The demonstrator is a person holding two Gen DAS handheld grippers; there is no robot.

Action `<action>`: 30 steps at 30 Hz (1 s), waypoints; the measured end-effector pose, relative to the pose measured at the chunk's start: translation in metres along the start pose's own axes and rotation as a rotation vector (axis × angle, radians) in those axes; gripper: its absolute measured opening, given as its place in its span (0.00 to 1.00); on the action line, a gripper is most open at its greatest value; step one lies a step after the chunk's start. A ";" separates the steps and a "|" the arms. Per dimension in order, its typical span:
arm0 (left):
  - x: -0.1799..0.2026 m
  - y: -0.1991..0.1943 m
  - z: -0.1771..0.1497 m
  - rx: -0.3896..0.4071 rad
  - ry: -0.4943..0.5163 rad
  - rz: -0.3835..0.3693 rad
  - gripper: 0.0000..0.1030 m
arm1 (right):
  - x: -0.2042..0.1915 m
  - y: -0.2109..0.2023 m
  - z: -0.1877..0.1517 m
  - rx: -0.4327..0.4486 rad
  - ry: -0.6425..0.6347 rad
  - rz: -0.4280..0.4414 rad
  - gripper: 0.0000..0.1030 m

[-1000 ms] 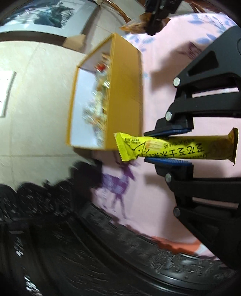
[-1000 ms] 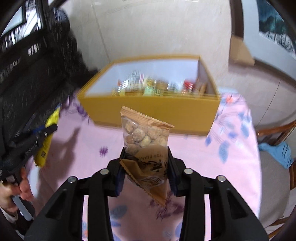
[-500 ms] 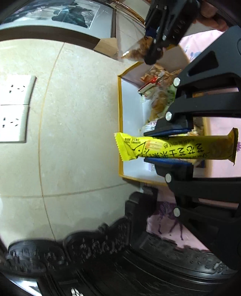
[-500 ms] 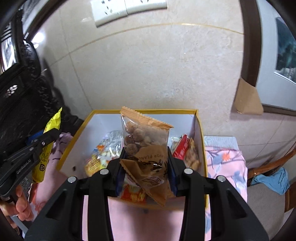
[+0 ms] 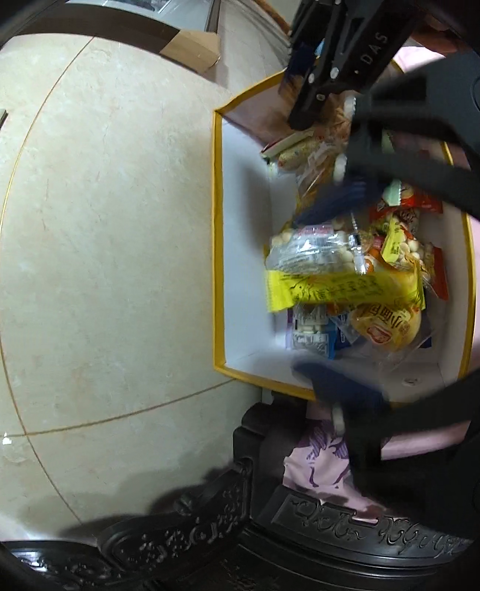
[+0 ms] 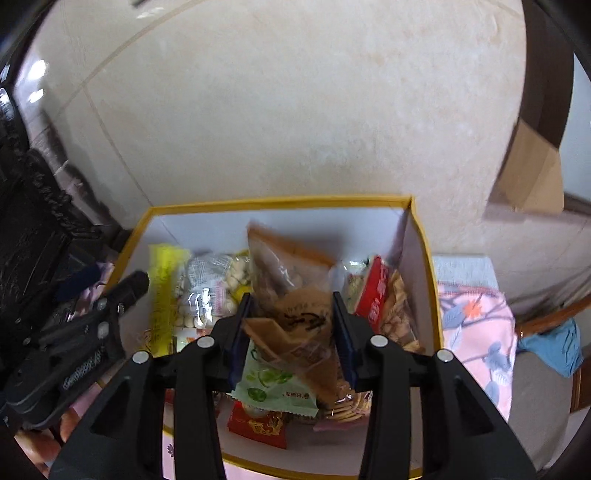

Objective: Organize snacks

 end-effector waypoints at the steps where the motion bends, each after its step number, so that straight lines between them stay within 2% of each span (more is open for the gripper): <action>1: 0.000 -0.001 0.000 0.002 -0.002 -0.009 0.87 | 0.003 0.002 -0.001 -0.006 0.015 0.003 0.60; 3: 0.000 -0.003 0.000 -0.001 -0.002 -0.010 0.93 | 0.006 0.000 -0.002 0.001 0.038 -0.026 0.64; 6: 0.001 -0.009 -0.001 -0.006 -0.004 -0.014 0.96 | 0.008 -0.001 -0.004 -0.038 0.059 -0.054 0.66; 9: 0.001 -0.021 -0.003 -0.011 -0.010 -0.011 0.96 | 0.009 -0.008 -0.011 -0.080 0.096 -0.044 0.69; 12: 0.000 -0.040 -0.008 -0.002 -0.011 0.008 0.98 | 0.007 -0.025 -0.019 -0.058 0.105 -0.061 0.80; 15: -0.005 -0.063 -0.017 0.014 -0.019 0.032 0.98 | 0.006 -0.049 -0.030 -0.019 0.106 -0.103 0.99; 18: -0.009 -0.085 -0.029 0.015 -0.023 0.059 0.98 | 0.008 -0.074 -0.045 0.013 0.136 -0.099 0.99; 22: -0.011 -0.115 -0.050 0.021 0.001 0.077 0.98 | 0.006 -0.101 -0.068 0.007 0.142 -0.095 0.99; 30: -0.013 -0.180 -0.095 0.044 0.011 0.069 0.98 | -0.007 -0.153 -0.117 0.005 0.135 -0.104 0.99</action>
Point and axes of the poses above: each gripper's, at about its wrist camera, not at the fingertips, and y roughly the way its jaws point, x to its right, z to its top, the point moved 1 cm from there along y, roughly the way its jaws point
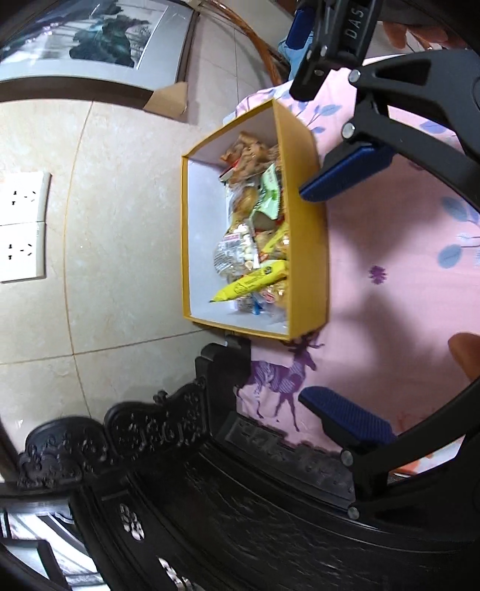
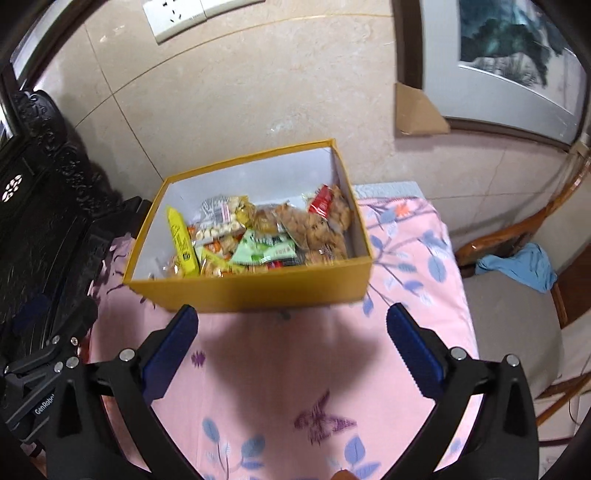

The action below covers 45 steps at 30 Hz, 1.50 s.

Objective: Organize snacks

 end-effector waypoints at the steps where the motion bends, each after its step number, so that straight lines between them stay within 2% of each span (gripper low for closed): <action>1: -0.002 -0.010 -0.006 0.005 -0.005 0.007 0.98 | 0.003 -0.008 -0.007 0.003 0.009 -0.004 0.99; 8: -0.014 -0.050 -0.035 0.006 -0.024 0.005 0.98 | 0.017 -0.045 -0.048 0.010 0.022 -0.085 0.99; 13: -0.021 -0.074 -0.050 0.010 -0.028 0.029 0.98 | 0.013 -0.066 -0.071 0.021 0.007 -0.102 0.99; 16: -0.028 -0.086 -0.055 0.012 -0.048 0.019 0.98 | 0.004 -0.076 -0.083 0.020 -0.015 -0.088 0.99; 30: -0.037 -0.131 -0.065 0.060 -0.072 0.024 0.98 | -0.016 -0.125 -0.101 0.081 -0.078 -0.089 0.99; 45: -0.038 -0.147 -0.077 0.060 -0.041 0.021 0.98 | -0.029 -0.153 -0.121 0.115 -0.110 -0.126 0.99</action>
Point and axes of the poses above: each gripper's, at about its wrist camera, not at the fingertips, and y roughly the way its jaws point, x to its right, z to its top, the point moved 1 cm from there along y, roughly the way its jaws point
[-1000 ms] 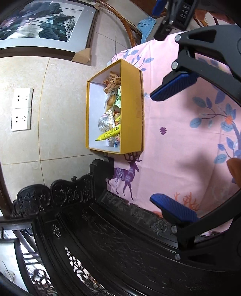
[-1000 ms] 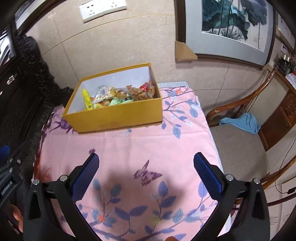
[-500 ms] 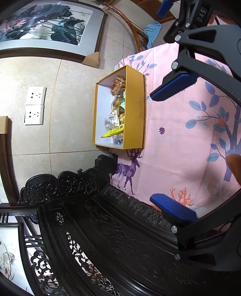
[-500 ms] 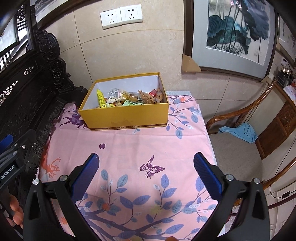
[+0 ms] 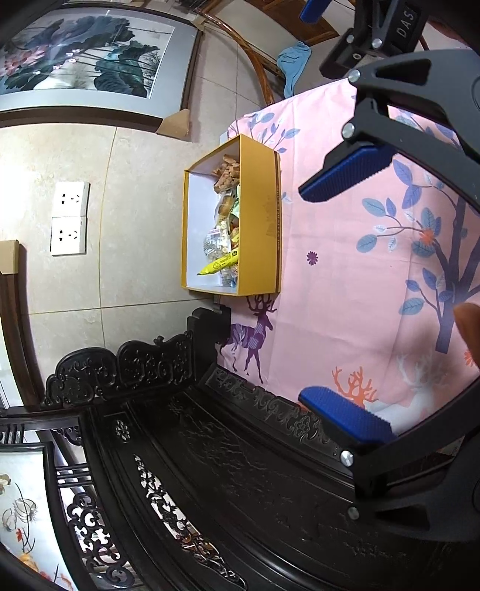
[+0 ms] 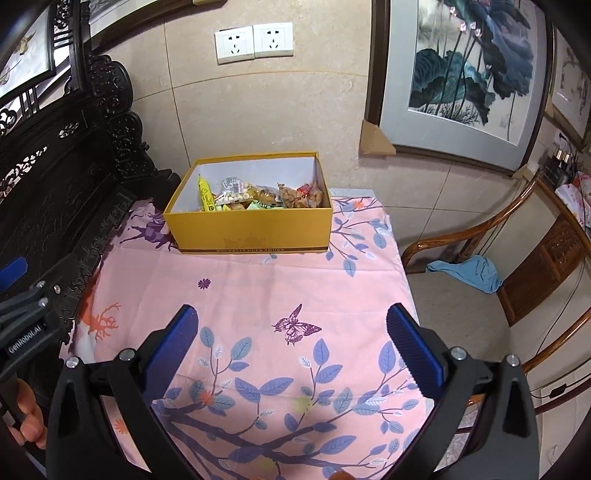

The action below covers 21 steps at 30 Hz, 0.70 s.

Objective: Organize snacks

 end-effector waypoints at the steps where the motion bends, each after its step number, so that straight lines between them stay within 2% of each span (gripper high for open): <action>1: 0.001 -0.001 -0.001 0.000 0.001 0.001 0.98 | 0.000 -0.001 0.000 0.002 0.004 0.001 0.99; 21: -0.017 -0.010 -0.005 0.008 -0.013 0.024 0.98 | -0.002 -0.016 0.001 0.031 0.007 -0.007 0.99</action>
Point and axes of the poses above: each gripper's, at about its wrist camera, not at the fingertips, and y roughly the way its jaws point, x to its right, z to its top, the point moved 1 cm from there along y, roughly the way its jaws point
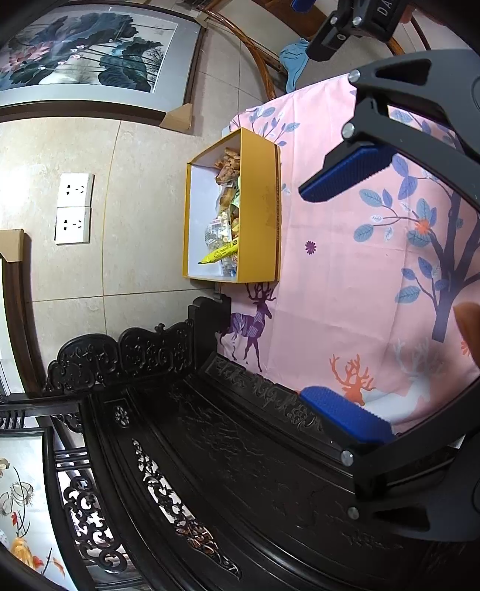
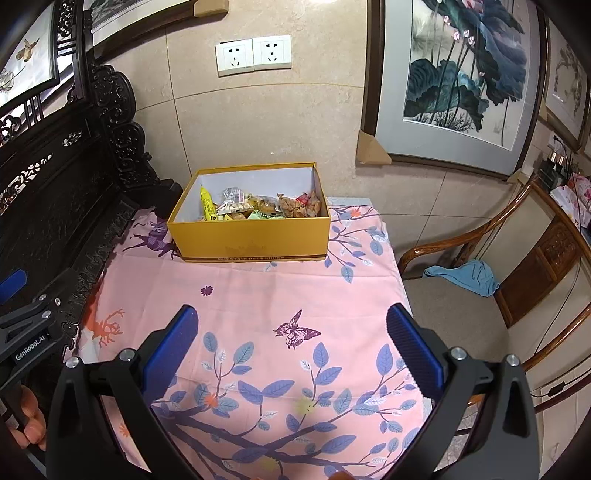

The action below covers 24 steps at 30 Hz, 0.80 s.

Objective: Organize snacks

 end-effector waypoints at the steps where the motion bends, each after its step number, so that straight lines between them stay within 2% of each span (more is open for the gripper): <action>1: -0.001 0.000 0.000 0.001 0.000 0.000 0.98 | 0.000 0.000 0.000 0.001 -0.001 0.001 0.99; 24: -0.009 0.001 -0.005 -0.014 -0.002 -0.005 0.98 | -0.008 -0.004 0.005 0.009 -0.015 0.005 0.99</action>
Point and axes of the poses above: each gripper's, at about its wrist camera, not at the fingertips, and y roughly the way its jaws point, x to its right, z to its top, the point moved 1 cm from there along y, roughly the way its jaws point
